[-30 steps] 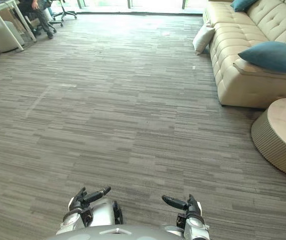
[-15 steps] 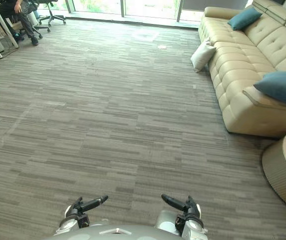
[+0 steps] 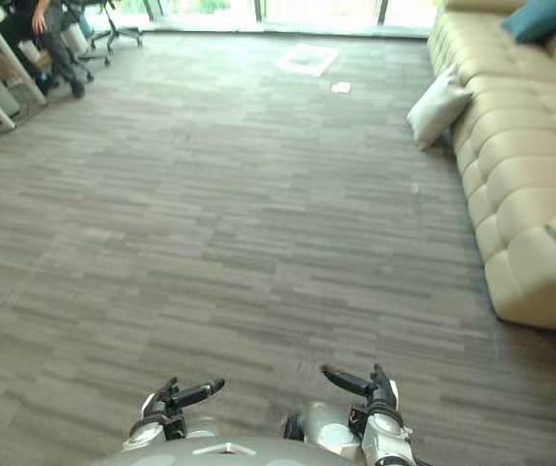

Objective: Pick up cushions and gather them together orderly.

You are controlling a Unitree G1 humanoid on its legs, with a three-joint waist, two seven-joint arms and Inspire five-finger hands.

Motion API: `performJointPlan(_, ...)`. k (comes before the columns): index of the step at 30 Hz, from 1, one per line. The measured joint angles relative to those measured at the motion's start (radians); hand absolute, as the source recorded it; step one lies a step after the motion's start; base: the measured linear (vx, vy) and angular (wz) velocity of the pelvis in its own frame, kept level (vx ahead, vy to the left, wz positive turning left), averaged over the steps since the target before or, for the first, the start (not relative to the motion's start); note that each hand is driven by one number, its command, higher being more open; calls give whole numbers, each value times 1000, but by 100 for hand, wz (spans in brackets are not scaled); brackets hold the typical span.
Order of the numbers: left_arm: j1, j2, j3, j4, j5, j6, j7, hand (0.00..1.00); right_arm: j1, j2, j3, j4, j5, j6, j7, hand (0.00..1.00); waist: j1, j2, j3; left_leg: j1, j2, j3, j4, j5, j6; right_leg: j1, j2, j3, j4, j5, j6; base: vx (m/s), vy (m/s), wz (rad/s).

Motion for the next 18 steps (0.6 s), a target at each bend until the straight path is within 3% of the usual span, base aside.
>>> performJointPlan(1,0,0,1,-1,-1,-2,0,100,-2,-1,3,1,0,1,0,100,2,1,0,-22,-1,14,-41,-12,5,19,-1,6,-15,0,2,589,31,-39)
performJointPlan(2,1,-1,3,-10,-7,-10,1,100,-6,0,9,2,0,4,0,100,5,3,1,-72,-10,46,-188,-26,23,64,-2,24,-58,-4,9,403,41,-35)
performJointPlan(4,0,-10,12,-19,-8,-13,1,100,-6,5,19,2,0,5,-1,100,19,2,2,-104,-36,60,-400,-21,23,117,-6,56,-96,-12,24,445,97,-61)
performJointPlan(5,-2,-18,40,-20,-18,-18,7,100,-3,17,19,3,0,4,-4,100,36,-3,4,-118,-66,56,-628,25,14,173,-21,101,-130,-31,55,841,277,-93)
performJointPlan(6,-4,-20,40,-20,-34,-18,13,100,2,18,19,4,0,4,-6,100,43,-3,3,-126,-85,46,-717,76,17,202,-31,129,-138,-48,81,870,311,-101)
performJointPlan(8,-5,-17,38,-17,-42,-19,15,100,9,26,27,11,-1,5,-7,100,60,-8,-10,-117,-99,40,-696,201,55,228,-56,196,-114,-66,104,609,252,-91)
performJointPlan(9,-11,9,29,-12,-35,-18,12,100,14,41,24,14,-2,2,-6,100,51,-50,-28,-112,-121,57,-660,157,86,188,-101,224,-29,-66,105,683,287,-66)
performJointPlan(11,-16,29,29,-7,-27,-18,10,100,22,60,17,18,-4,3,-5,100,49,-88,-36,-102,-142,74,-595,78,103,111,-140,243,175,-54,126,717,310,-21)
performJointPlan(12,-23,44,27,8,-28,-14,14,100,32,60,13,26,-4,4,-6,100,49,-105,-36,-72,-162,81,-559,18,110,62,-168,243,342,-2,186,638,274,-1)
performJointPlan(13,-34,55,24,39,-28,-7,20,100,38,55,3,35,-4,5,-5,100,45,-109,-33,-21,-182,85,-548,-34,114,3,-193,244,514,112,231,633,257,8)
performJointPlan(14,-38,57,23,55,-26,-2,24,100,39,49,0,37,-4,5,-5,100,45,-105,-30,13,-189,89,-551,-58,114,-32,-212,246,618,156,272,473,168,-18)
performJointPlan(15,-42,55,18,68,-26,9,35,100,36,29,0,31,-19,3,-3,100,42,-92,-21,113,-190,109,-575,-107,110,-123,-251,202,796,149,258,652,213,-34)
performJointPlan(17,-30,51,5,87,-25,12,36,100,35,19,0,14,-34,-8,-3,100,35,-73,-26,245,-187,138,-672,-127,97,-250,-253,146,871,101,186,614,162,-44)
performJointPlan(18,-24,53,-20,89,-26,12,35,100,33,19,-4,5,-35,-13,-5,100,25,-69,-26,293,-186,146,-718,-125,92,-301,-243,115,856,87,178,396,46,-28)
